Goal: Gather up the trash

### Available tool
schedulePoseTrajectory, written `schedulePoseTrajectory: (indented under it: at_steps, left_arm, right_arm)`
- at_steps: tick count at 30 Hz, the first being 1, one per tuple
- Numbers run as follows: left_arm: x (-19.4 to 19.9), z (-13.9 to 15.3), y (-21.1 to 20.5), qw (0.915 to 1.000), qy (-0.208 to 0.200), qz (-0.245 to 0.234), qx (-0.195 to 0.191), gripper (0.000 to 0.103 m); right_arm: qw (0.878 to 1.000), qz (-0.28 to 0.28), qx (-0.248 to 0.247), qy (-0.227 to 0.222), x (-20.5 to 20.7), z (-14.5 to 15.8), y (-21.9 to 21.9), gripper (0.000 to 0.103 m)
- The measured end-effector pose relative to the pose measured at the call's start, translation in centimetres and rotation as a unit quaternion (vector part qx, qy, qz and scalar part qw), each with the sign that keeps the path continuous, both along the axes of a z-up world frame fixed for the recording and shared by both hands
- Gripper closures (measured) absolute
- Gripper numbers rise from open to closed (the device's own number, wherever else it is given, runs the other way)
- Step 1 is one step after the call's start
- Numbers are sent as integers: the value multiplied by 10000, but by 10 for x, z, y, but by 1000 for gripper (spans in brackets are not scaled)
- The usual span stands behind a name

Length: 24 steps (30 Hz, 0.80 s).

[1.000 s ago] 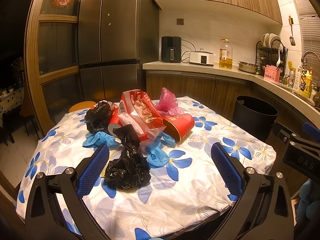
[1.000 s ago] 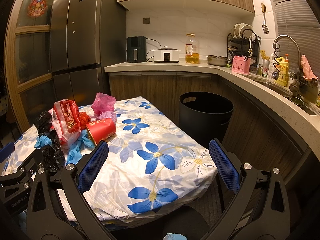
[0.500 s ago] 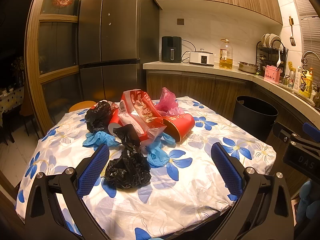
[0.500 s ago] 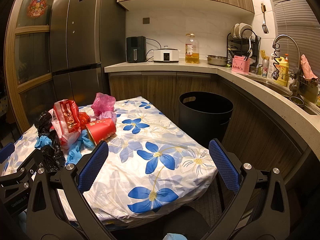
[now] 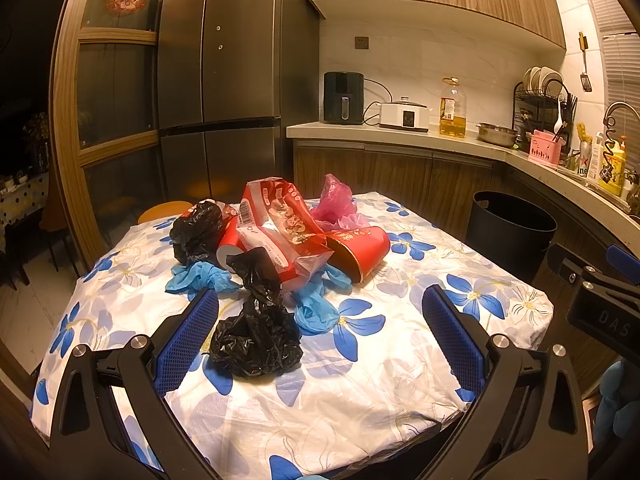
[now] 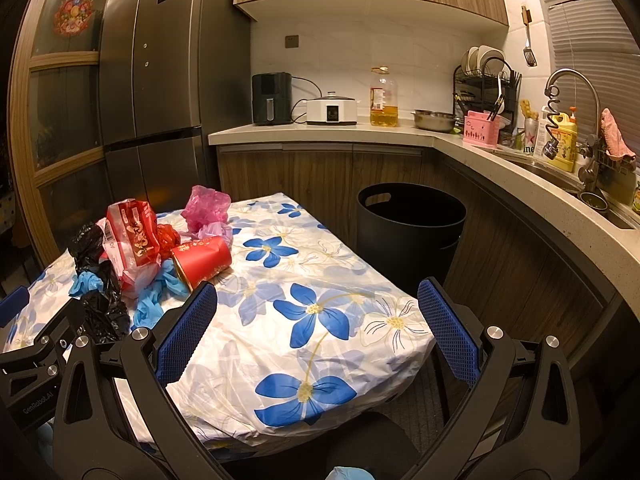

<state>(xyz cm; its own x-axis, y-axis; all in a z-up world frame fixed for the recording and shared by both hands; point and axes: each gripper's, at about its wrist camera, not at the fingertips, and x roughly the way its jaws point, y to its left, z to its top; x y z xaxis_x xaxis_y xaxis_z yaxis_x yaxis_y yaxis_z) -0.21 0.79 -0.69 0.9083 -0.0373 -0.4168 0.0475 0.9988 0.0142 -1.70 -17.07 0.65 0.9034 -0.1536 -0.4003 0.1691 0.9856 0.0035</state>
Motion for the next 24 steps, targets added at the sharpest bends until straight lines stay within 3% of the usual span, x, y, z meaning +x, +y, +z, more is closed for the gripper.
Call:
schedulePoseTrajectory:
  at_steps: [14, 24]
  left_arm:
    - [1, -3, -2, 10000, -8, 32, 3, 5]
    - [8, -12, 2, 9996, 45, 280, -52, 5]
  right_arm:
    - [10000, 36, 5, 4, 3, -1, 1, 4]
    - [9991, 400, 106, -6, 21, -15, 1, 4]
